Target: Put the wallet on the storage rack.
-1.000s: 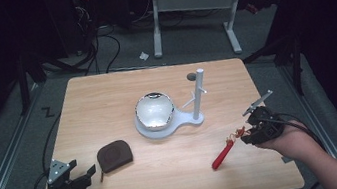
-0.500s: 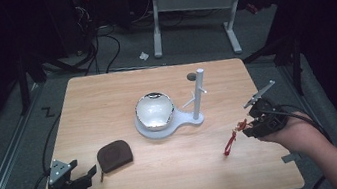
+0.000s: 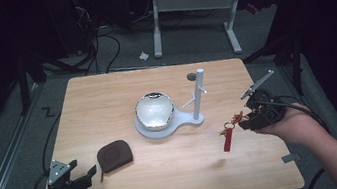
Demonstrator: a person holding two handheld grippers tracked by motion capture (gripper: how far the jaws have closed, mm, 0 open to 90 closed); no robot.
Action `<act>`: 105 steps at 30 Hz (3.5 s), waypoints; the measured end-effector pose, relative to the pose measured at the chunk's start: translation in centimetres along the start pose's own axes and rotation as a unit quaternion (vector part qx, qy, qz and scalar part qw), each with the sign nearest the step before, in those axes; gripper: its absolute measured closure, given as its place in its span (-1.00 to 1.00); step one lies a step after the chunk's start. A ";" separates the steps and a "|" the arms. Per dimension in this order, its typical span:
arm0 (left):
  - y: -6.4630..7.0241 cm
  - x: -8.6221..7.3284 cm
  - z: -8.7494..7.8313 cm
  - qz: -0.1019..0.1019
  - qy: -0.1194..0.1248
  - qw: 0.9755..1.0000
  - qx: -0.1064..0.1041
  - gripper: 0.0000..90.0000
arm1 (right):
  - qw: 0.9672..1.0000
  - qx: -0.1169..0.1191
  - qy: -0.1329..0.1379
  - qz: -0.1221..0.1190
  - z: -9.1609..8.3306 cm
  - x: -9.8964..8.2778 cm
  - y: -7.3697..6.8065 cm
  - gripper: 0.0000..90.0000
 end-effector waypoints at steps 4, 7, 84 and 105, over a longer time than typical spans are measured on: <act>0.0 0.0 0.0 0.001 0.000 1.000 0.001 -0.51 | 1.000 0.000 0.004 -0.001 0.1 0.2 -0.1 0.48; -0.2 0.1 -0.2 -0.003 0.003 1.000 0.009 -0.54 | 1.000 0.002 0.005 0.006 0.4 0.0 -0.2 0.48; -0.3 0.9 0.4 0.013 -0.001 1.000 0.009 -0.99 | 0.999 -0.026 0.043 0.015 -0.4 10.3 3.0 0.48; 0.0 0.8 0.7 0.019 -0.008 1.000 0.003 -0.98 | 0.997 0.017 0.055 0.052 7.0 6.9 2.8 0.47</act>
Point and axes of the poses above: each handheld gripper's, and its own axes: z roughly forward along the jaws, x roughly out of its top, y roughly to its right, the point moved 6 cm from there along z, roughly forward along the jaws, and after that the axes turned 7 degrees about -z, right-handed, at the moved point
